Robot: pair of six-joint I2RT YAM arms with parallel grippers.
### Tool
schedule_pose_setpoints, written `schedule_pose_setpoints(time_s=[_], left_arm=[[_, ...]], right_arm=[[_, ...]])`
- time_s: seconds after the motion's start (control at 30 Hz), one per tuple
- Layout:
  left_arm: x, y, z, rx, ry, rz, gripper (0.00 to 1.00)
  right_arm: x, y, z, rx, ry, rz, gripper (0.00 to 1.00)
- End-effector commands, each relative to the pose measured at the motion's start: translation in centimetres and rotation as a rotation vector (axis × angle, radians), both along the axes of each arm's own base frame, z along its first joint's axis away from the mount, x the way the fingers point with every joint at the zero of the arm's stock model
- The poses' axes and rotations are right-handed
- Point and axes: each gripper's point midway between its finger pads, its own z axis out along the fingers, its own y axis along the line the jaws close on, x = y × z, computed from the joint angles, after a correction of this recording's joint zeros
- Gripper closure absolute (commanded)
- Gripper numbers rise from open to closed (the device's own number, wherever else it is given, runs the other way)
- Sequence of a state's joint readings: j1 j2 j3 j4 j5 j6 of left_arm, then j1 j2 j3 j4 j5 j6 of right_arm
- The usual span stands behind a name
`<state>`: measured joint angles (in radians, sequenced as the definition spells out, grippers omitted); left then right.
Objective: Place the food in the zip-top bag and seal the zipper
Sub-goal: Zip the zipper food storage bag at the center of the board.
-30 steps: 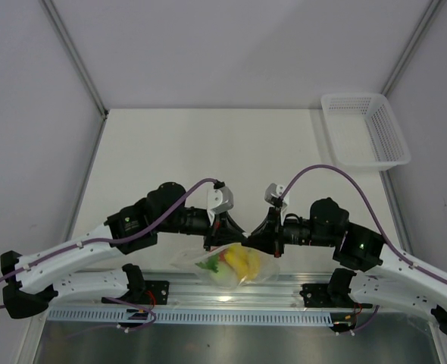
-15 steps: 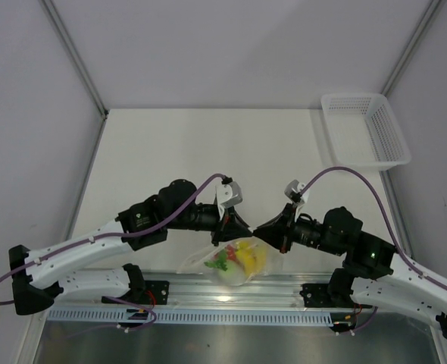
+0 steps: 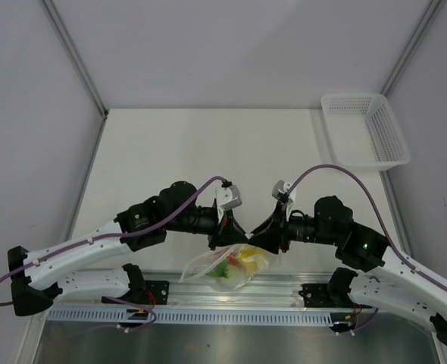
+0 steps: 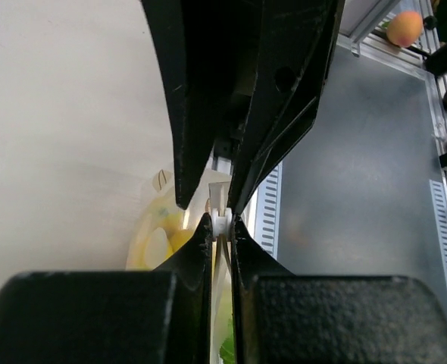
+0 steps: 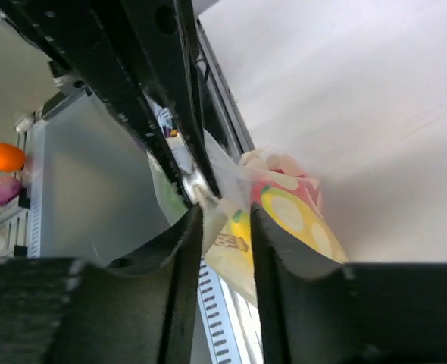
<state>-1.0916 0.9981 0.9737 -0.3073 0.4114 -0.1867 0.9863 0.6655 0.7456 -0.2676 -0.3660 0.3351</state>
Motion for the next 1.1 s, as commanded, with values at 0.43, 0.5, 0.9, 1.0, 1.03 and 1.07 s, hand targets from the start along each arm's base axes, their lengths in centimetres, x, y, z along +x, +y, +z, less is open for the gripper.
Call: schedule_pose_setpoints(time_s=[0.43, 0.5, 0.9, 1.0, 1.03, 1.07], left_arm=[[-0.8, -0.2, 2.1, -0.042, 0.040, -0.053, 0.99], [-0.7, -0.2, 2.1, -0.039, 0.042, -0.049, 0.99], [0.1, 0.2, 1.9, -0.026, 0.069, -0.001, 0.99], [0.0, 0.0, 2.0, -0.033, 0.077, -0.012, 1.00], [-0.1, 0.0, 2.0, -0.035, 0.078, -0.018, 0.99], [-0.3, -0.1, 2.2, -0.040, 0.078, -0.028, 0.99]], right_arm=[[-2.3, 2.8, 0.5, 0.003, -0.071, 0.281, 0.76], [-1.6, 3.2, 1.1, 0.020, -0.075, 0.241, 1.00], [0.5, 1.5, 1.0, 0.050, -0.106, 0.059, 0.97], [0.2, 1.8, 0.5, 0.033, -0.083, 0.087, 0.92], [0.5, 1.9, 0.4, 0.028, -0.079, 0.070, 1.00], [0.6, 2.0, 0.4, 0.031, -0.075, 0.067, 1.00]])
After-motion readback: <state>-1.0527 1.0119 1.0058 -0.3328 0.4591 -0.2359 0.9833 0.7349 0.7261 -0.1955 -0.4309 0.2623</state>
